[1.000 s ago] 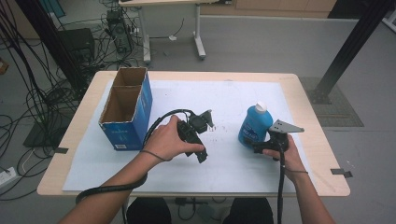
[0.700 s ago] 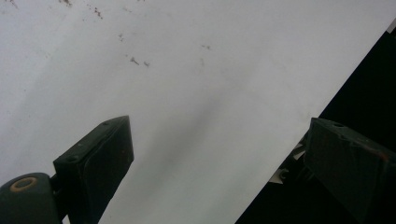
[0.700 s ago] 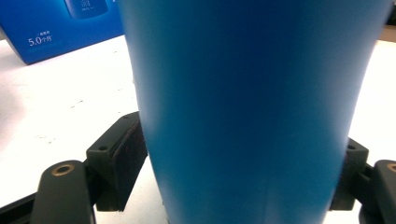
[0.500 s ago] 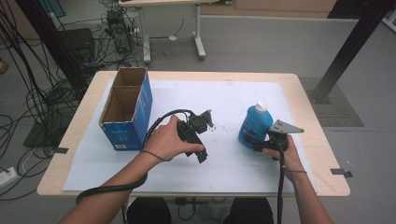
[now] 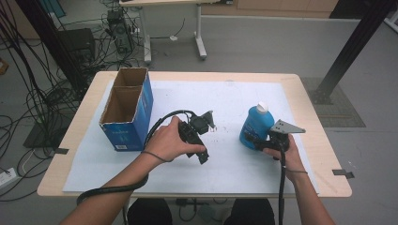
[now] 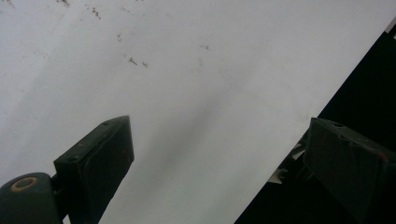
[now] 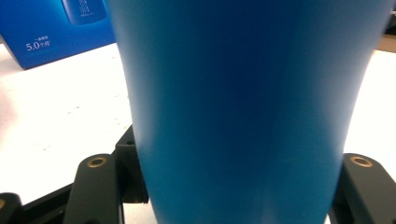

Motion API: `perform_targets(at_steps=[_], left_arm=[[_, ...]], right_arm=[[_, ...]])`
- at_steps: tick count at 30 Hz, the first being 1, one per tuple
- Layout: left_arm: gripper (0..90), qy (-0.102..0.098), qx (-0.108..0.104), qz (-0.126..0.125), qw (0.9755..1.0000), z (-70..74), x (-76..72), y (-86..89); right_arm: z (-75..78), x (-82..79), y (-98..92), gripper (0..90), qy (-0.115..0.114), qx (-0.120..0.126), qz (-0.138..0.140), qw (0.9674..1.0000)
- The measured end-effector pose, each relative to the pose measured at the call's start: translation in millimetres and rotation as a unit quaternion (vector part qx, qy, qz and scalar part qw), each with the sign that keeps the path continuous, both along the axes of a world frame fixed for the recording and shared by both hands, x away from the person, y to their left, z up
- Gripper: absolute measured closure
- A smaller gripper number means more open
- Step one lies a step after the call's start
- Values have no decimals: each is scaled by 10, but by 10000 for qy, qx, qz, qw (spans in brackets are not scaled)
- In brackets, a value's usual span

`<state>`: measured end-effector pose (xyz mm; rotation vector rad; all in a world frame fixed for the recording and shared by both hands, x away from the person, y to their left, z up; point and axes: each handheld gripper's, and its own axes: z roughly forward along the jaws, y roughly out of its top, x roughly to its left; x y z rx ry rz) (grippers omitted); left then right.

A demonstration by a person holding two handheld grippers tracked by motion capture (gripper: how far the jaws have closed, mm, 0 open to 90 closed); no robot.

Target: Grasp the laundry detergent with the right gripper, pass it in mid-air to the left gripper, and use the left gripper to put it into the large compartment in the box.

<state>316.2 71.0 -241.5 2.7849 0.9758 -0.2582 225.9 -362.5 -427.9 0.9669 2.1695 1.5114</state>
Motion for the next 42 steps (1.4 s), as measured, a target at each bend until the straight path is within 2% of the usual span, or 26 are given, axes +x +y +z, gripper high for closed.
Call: perform_targets(at_steps=[5, 42], left_arm=[[89, -3, 7, -3, 10000, 5, -9, -7], [90, -1, 12, -6, 10000, 7, -9, -23]], right_arm=[[-1, 0, 0, 395, -28, -8, 23, 10000], [10, 2, -1, 406, -52, -56, 55, 10000]])
